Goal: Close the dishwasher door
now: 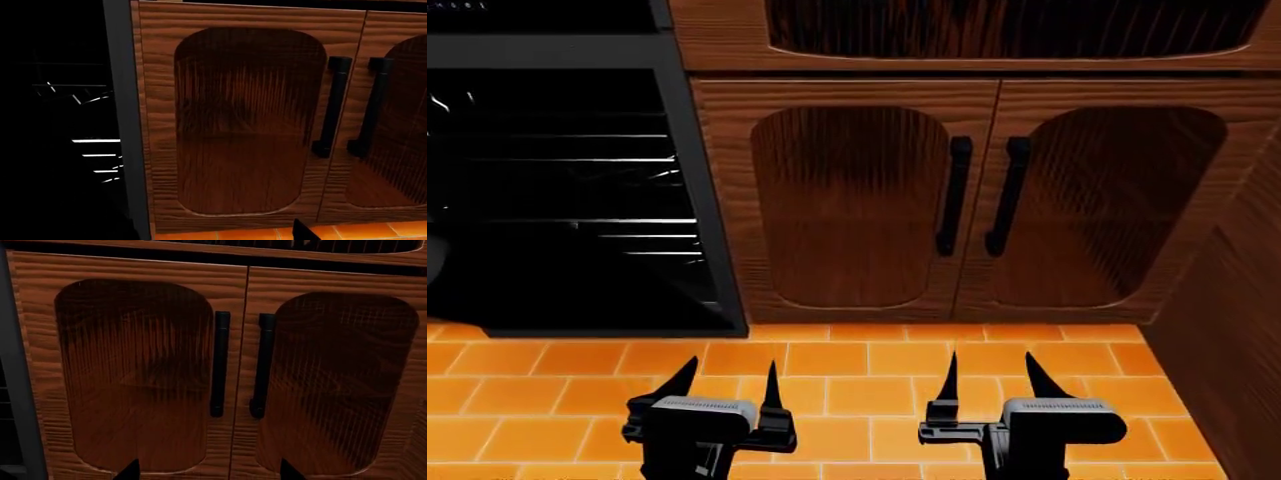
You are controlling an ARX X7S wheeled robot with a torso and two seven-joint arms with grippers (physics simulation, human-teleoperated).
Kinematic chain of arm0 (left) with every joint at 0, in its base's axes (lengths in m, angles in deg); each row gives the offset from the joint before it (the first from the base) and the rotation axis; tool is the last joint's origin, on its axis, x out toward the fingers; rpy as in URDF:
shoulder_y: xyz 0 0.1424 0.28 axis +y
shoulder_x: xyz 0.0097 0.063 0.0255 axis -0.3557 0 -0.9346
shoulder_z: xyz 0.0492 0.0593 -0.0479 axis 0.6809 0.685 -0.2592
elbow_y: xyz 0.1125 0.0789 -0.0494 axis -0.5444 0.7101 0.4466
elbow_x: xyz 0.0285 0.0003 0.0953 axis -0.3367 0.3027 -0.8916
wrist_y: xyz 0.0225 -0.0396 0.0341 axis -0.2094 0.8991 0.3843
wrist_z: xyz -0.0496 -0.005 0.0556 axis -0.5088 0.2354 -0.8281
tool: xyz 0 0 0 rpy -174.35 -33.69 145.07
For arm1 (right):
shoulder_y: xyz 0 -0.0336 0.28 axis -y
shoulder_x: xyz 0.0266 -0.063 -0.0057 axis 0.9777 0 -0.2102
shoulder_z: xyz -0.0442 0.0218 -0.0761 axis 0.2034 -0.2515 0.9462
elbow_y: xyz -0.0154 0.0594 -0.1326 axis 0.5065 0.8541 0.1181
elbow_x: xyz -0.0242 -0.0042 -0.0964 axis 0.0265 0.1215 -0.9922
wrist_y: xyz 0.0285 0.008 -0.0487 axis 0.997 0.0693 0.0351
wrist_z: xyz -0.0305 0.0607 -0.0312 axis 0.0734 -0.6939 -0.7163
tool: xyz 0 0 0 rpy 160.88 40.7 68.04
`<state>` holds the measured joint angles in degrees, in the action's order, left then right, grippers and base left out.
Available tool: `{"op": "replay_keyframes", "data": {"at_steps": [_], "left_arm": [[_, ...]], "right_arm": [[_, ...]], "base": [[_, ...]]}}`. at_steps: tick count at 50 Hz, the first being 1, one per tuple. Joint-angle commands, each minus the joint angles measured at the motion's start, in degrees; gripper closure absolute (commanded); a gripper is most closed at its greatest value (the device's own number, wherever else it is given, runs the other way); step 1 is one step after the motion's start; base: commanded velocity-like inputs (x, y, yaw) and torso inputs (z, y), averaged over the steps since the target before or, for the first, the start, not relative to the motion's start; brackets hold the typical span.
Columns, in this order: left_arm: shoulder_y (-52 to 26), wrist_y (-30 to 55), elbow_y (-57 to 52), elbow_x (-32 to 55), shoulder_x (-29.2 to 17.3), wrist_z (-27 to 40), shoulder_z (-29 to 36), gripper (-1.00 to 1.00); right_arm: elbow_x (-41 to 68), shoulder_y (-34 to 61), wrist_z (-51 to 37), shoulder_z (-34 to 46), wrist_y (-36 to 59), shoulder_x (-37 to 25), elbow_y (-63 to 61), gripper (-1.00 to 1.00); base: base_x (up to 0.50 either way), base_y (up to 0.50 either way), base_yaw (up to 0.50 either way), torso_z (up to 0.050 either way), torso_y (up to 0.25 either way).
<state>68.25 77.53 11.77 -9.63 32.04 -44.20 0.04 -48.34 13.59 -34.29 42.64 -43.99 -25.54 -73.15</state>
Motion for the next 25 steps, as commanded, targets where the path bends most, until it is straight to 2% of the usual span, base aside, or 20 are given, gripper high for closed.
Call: {"op": "replay_keyframes", "data": {"at_steps": [1,25], "left_arm": [[-0.02,-0.26,0.06,0.19,-0.21,0.37,0.28,-1.00],[-0.16,-0.91,0.33,0.25,-0.40,1.87,0.48,-1.00]], "right_arm": [[0.08,0.03,-0.34,0.39,-0.08,-0.28,0.01,-1.00],[0.73,-0.01,-0.77,1.00,-0.57,-0.81,-0.08,-1.00]], "base": [[0.00,0.00,0.00,-0.050,0.000],[0.00,0.00,0.00,-0.050,0.000]]}}
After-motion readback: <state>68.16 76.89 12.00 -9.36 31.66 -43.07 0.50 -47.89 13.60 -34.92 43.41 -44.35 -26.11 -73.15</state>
